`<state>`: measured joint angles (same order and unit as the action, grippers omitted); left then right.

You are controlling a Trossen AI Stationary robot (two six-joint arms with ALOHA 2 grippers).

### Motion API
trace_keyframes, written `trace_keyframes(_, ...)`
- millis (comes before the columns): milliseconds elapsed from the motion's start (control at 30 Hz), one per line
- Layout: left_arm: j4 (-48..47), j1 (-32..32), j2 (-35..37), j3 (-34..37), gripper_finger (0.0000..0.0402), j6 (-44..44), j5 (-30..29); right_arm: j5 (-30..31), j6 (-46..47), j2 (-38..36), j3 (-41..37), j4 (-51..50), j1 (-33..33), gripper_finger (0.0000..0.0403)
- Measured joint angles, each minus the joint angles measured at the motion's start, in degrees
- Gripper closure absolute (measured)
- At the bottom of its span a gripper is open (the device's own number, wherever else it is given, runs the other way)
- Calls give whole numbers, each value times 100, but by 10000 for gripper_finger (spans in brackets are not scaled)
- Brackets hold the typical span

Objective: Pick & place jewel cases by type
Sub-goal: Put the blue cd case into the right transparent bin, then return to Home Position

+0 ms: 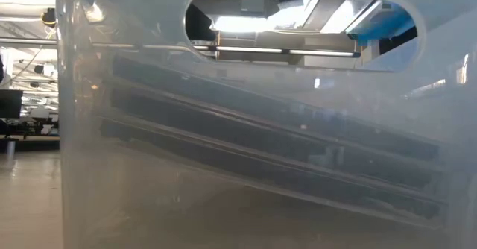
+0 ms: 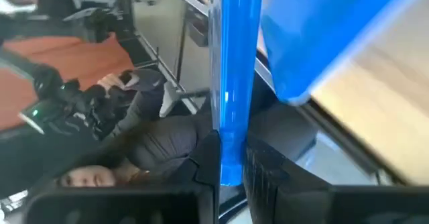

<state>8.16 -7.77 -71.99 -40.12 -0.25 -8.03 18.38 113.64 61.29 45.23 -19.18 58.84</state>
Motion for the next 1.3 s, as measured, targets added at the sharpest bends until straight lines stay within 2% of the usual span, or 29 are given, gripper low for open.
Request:
trace_keyframes(200,88,0,0,0,185,0,-2,386,1312,125,-2,-445,277,358)
trace_keyframes(500,88,0,0,0,189,110,-2,173,2235,625,2,-682,196,354)
trace_keyframes(700,105,0,0,0,185,151,-2,163,2208,1054,-2,-570,-37,320)
trace_keyframes(967,105,0,0,0,189,149,0,130,1634,1084,-2,-114,-158,316)
trace_keyframes(1100,105,0,0,0,187,151,5,-62,1518,956,-2,-277,-154,315)
trace_keyframes(1200,85,0,24,0,185,112,10,460,1164,689,-2,-614,-154,314)
trace_keyframes(1300,-215,60,357,5,186,-339,-32,1012,259,298,-1,-1135,-215,314)
